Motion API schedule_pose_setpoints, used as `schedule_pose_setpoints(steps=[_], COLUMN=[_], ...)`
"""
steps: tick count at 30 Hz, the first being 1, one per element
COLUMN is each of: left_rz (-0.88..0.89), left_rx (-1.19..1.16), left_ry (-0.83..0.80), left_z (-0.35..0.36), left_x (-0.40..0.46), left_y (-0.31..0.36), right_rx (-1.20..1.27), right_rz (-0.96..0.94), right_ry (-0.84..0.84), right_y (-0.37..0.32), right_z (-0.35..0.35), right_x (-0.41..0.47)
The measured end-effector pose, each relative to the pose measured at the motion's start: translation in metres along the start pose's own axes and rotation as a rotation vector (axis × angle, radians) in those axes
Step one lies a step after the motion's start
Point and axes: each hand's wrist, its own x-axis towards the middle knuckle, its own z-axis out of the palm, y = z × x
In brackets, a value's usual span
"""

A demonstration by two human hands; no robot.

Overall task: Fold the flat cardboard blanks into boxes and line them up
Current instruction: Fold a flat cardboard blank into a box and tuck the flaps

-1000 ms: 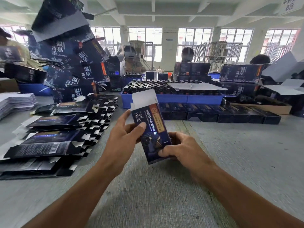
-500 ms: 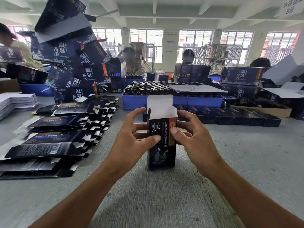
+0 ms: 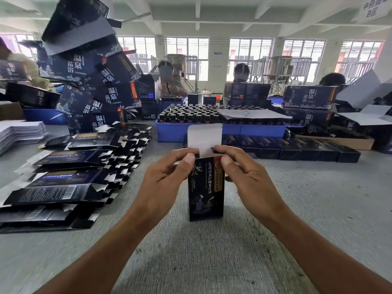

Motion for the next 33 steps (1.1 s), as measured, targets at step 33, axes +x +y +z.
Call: schedule_pose_setpoints(steps=[33], left_rz=[0.063], left_rx=[0.049], left_ry=[0.021], left_z=[0.002], left_x=[-0.002], left_y=[0.001], right_rx=[0.141], right_rz=[-0.077], right_ry=[0.165], right_y=[-0.005], right_z=[0.004], right_x=[-0.002])
